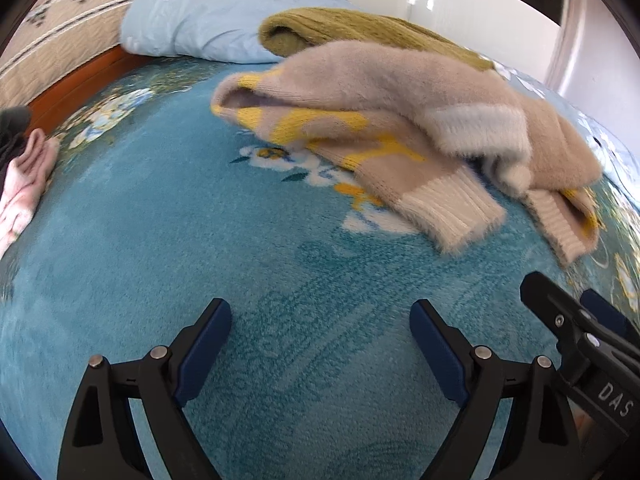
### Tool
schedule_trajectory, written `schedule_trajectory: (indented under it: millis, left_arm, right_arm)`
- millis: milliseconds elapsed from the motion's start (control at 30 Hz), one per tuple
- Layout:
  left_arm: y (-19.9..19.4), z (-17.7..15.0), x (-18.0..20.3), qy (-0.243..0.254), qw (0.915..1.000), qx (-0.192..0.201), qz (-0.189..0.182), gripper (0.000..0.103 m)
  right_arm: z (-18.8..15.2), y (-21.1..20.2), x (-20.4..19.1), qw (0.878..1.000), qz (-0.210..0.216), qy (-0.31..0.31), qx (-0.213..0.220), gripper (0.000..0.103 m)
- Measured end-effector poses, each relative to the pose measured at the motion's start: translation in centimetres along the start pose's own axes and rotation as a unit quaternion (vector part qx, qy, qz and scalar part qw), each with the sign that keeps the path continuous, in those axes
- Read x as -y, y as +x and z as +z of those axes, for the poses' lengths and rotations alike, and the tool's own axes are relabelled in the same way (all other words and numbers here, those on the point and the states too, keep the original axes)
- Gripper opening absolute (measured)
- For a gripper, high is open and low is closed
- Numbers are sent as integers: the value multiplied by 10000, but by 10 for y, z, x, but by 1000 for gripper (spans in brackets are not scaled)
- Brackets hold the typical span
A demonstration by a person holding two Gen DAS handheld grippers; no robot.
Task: Fold clothes
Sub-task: 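Reach both grippers toward the beige fuzzy sweater on the pile, then grasp the beige sweater with the left gripper and lift it off the pile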
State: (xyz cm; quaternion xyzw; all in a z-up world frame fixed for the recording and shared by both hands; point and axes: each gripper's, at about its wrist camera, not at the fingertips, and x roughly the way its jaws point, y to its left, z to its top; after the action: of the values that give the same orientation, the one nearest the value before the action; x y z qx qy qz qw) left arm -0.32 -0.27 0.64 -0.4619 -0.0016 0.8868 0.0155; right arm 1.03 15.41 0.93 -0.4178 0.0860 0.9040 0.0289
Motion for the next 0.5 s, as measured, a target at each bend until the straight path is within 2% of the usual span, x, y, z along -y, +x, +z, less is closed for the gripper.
schedule_trajectory:
  millis: [33,100,133,233,267,333,433,500]
  left_arm:
    - [-1,3,3,276,9996,23,45,91]
    - [-3,10,12,920,9940,260,528,91]
    - [-5,15,19,1299,9871,461,809,91]
    - [-10,30,40,2143,9660,880,1147,91]
    - [-8,37,52,2486,9523,1069,1411,91]
    - [2,48,65,3146,9299,1031,1603,91]
    - [20,62,76,3959,8893,1114,1999,91]
    - [29,74,80,4163,8755,1242,2116,91]
  right_arm:
    - [0,-2,1,10000,-22,27,36,103]
    - [4,-9,6,9999,-128,18,73,103]
    - [5,-13,9,9998,-178,25,113,103]
    - [11,-28,23,9992,-273,173,254,103]
    - [13,-34,29,9987,-268,301,310,103]
    - [20,-42,45,9972,-140,640,370,103]
    - [23,-53,64,9940,-53,1027,360,103]
    - [24,-54,72,9906,50,1326,345,103]
